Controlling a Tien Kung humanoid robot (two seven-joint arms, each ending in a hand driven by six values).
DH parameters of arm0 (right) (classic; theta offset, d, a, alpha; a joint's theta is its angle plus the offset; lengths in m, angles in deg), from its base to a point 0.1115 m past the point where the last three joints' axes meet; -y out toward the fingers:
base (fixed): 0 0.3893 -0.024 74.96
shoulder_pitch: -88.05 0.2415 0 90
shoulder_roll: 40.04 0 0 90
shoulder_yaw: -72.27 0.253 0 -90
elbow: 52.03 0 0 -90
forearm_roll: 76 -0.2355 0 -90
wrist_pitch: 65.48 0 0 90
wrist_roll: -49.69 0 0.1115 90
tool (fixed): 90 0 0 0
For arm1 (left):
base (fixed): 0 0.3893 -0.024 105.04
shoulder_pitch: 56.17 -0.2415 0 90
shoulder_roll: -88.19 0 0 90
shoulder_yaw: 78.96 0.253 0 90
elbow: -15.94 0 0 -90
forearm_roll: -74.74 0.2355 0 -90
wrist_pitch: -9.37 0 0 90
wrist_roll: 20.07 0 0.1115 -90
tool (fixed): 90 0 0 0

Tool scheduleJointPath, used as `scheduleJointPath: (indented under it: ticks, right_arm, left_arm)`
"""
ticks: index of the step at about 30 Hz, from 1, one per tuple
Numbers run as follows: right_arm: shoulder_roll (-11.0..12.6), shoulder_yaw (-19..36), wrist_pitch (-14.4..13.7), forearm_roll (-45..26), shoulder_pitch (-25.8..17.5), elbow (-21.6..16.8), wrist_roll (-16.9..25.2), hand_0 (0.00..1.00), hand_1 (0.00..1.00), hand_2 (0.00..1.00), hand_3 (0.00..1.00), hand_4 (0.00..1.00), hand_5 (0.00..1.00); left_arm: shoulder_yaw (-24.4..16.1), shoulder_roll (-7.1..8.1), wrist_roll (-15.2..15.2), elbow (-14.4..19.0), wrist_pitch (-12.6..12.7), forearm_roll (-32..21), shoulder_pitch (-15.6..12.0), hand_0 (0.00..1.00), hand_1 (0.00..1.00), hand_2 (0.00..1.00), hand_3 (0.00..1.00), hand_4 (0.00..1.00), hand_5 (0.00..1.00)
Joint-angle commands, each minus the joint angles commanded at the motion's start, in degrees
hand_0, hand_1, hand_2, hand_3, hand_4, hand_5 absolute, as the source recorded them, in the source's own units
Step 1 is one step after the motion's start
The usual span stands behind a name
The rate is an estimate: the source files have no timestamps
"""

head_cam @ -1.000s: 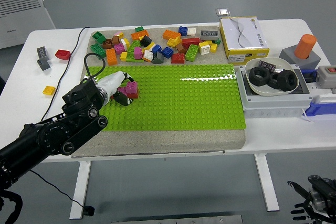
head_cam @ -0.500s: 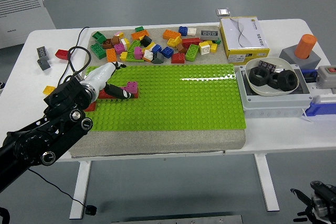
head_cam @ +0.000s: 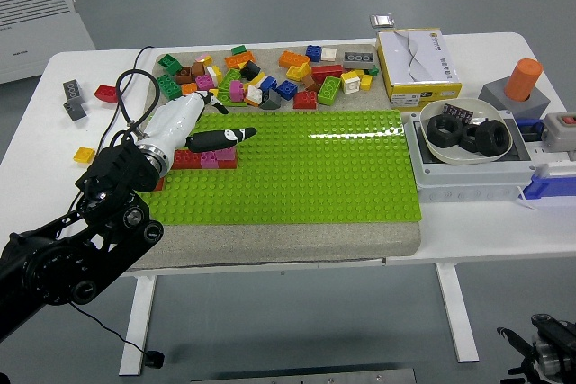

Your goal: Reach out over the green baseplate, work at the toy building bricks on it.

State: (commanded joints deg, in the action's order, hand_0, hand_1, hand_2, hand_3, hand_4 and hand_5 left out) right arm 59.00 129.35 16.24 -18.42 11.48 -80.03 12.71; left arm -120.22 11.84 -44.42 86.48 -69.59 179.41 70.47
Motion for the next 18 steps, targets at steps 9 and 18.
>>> scheduleJointPath:
  ticks: [9,18]
  right_arm:
    - [0.1,-0.5,-0.3,-0.5,0.2,-0.3,0.0,0.544,0.457,0.567,0.773,0.913,0.998]
    - [0.2,-0.5,-0.3,-0.3,0.5,-0.7,0.0,0.545,0.461,0.568,0.775,0.912,0.998]
  left_arm:
    - [1.7,-0.58,0.6,-3.7,0.3,-0.7,0.1,0.978,0.952,0.893,0.626,0.952,0.998]
    - [3.1,-0.87,1.3,-6.3,1.0,-2.1,-0.3,0.983,0.951,0.894,0.634,0.947,0.987]
